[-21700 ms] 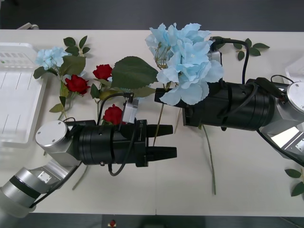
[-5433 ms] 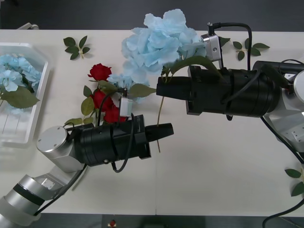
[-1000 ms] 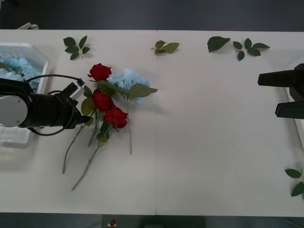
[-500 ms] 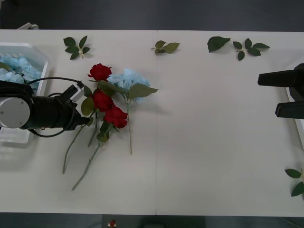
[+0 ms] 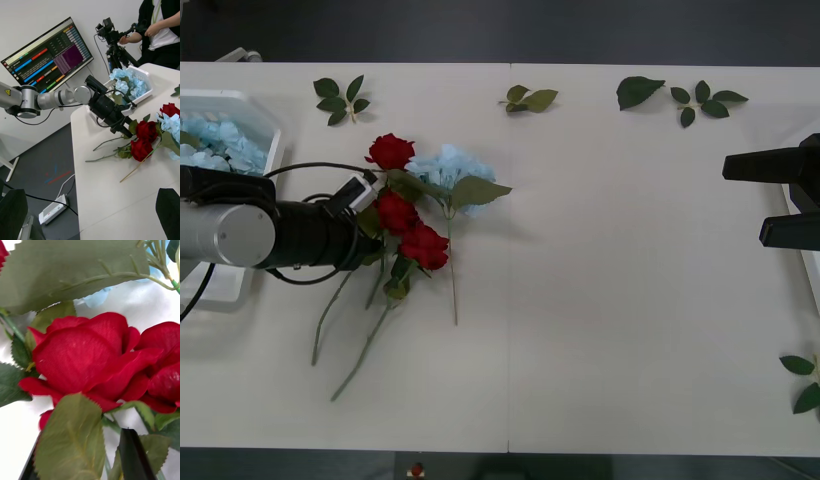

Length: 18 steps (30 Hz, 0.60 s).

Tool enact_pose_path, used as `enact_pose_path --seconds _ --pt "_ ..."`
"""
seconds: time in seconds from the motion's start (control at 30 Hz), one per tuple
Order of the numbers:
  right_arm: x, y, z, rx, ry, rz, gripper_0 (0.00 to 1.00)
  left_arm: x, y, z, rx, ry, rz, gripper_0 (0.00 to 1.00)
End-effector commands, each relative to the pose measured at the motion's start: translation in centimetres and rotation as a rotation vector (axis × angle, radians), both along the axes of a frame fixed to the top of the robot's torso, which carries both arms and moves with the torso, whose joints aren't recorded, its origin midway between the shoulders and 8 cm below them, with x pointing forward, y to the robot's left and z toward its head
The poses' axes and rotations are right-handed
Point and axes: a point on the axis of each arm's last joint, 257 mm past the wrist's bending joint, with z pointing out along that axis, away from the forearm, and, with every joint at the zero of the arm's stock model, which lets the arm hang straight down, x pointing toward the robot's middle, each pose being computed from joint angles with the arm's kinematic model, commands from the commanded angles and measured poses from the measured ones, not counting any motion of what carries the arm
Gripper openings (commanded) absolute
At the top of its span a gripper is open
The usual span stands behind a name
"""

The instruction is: Put the red flowers into the right box and the blue flowers into the left box

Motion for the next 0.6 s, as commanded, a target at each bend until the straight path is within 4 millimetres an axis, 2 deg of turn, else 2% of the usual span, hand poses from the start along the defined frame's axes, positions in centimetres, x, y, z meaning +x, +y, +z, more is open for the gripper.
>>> enact_pose_path --seconds 0.03,0.5,0.53,0.6 --pt "-0.2 -0.1 0.7 -0.019 -0.045 0.014 1.0 1.7 -0.8 2.5 -0.037 -0.044 0.034 0.45" --pt "-0.2 -0.1 0.7 -0.019 -0.045 0.014 1.0 2.1 -1.1 1.6 0.012 -0.061 0.035 0.41" --pt "-0.2 -0.1 0.7 -0.019 -0.045 0.014 1.0 2.0 -1.2 1.5 0.012 -0.061 0.034 0.33" --pt "-0.2 -0.1 0.7 -0.019 -0.045 0.014 1.0 2.1 -1.1 1.3 0.011 -0.057 0.039 0.26"
